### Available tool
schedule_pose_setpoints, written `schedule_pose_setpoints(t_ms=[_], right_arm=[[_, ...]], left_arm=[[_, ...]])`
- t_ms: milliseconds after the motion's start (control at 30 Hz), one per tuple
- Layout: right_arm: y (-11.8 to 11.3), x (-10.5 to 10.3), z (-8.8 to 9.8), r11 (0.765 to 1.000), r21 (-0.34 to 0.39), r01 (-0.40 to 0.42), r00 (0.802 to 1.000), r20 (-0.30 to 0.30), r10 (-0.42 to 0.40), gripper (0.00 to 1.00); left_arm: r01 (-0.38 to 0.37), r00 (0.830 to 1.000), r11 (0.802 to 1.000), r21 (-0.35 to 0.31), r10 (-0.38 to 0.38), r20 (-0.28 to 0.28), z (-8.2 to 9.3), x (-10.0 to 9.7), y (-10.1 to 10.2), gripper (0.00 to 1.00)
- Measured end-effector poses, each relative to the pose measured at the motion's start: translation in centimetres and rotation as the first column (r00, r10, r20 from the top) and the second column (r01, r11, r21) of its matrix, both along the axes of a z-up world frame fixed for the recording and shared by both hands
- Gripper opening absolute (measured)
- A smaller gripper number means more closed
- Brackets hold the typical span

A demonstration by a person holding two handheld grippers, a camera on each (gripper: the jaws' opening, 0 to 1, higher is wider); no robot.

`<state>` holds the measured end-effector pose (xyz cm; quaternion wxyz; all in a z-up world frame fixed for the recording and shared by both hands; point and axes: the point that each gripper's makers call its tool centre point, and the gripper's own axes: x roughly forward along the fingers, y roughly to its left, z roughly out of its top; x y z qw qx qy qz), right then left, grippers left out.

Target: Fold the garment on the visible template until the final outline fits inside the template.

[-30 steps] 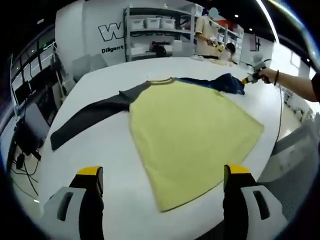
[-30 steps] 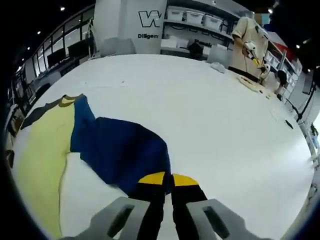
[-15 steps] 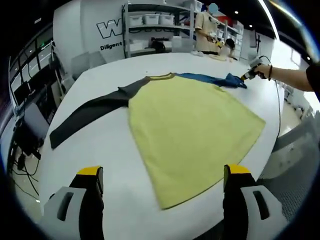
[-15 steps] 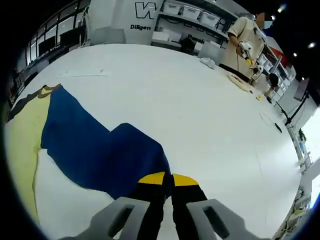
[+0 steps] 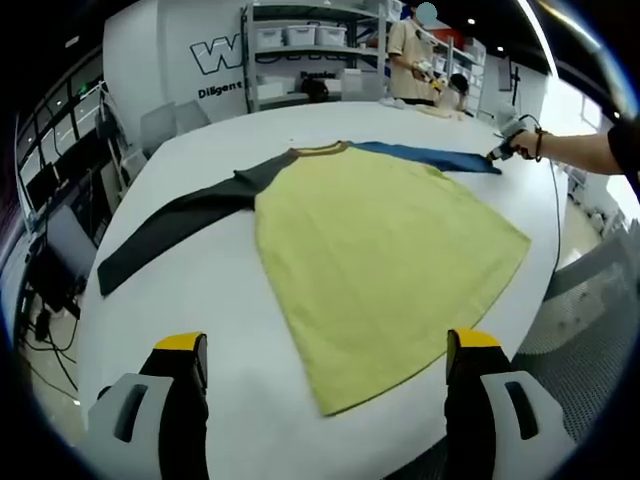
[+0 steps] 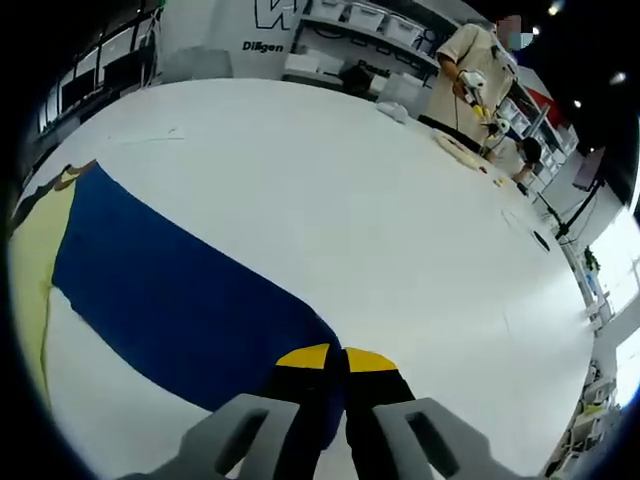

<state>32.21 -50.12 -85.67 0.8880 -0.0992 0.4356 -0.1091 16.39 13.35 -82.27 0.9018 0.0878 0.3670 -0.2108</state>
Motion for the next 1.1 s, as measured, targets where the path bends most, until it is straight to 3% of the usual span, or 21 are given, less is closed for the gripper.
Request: schedule_pose_setpoints(t_ms=[133, 167, 333, 467, 700, 867, 1100], right_arm=[[-0.1, 0.0, 0.1, 1.0, 0.006, 0.006, 1.0, 0.01, -0.006, 0.01], [0.1, 0.2, 0.5, 0.999, 0.045, 0.029, 0.998, 0.047, -0.032, 0.03], [0.9, -0.1, 2.0, 0.988, 0.13, 0.082, 0.988, 0.12, -0.098, 0.23], [1.9, -1.1, 2.0, 0.98, 0.174, 0.092, 0.987, 0.114, -0.113, 0.38], [3.1, -3.4, 1.4, 0.969, 0.216, 0.118, 0.988, 0.07, -0.136, 0.37], [3.2, -4.5, 0.6, 0.946, 0.283, 0.16, 0.981, 0.057, -0.183, 0.35], [2.6, -4.9, -0.1, 0.937, 0.297, 0.185, 0.977, 0.044, -0.207, 0.31]], left_arm=[[0.0, 1.0, 1.0, 0.001, 0.0, 0.009, 0.1, 0.1, 0.0, 0.98], [-0.002, 1.0, 1.0, -0.002, 0.002, 0.01, 0.2, 0.1, 0.0, 0.99], [-0.017, 1.0, 1.0, -0.008, 0.017, 0.02, 0.4, 0.3, 0.2, 0.99], [-0.019, 1.0, 1.0, -0.013, 0.019, 0.022, 0.5, 0.3, 0.1, 0.99], [-0.018, 0.999, 1.0, -0.022, 0.018, 0.035, 0.8, 0.3, 0.0, 0.99], [-0.017, 0.999, 0.999, -0.027, 0.019, 0.049, 1.1, 0.4, -0.1, 0.99], [-0.017, 0.998, 0.999, -0.036, 0.019, 0.062, 1.4, 0.5, -0.2, 0.99]])
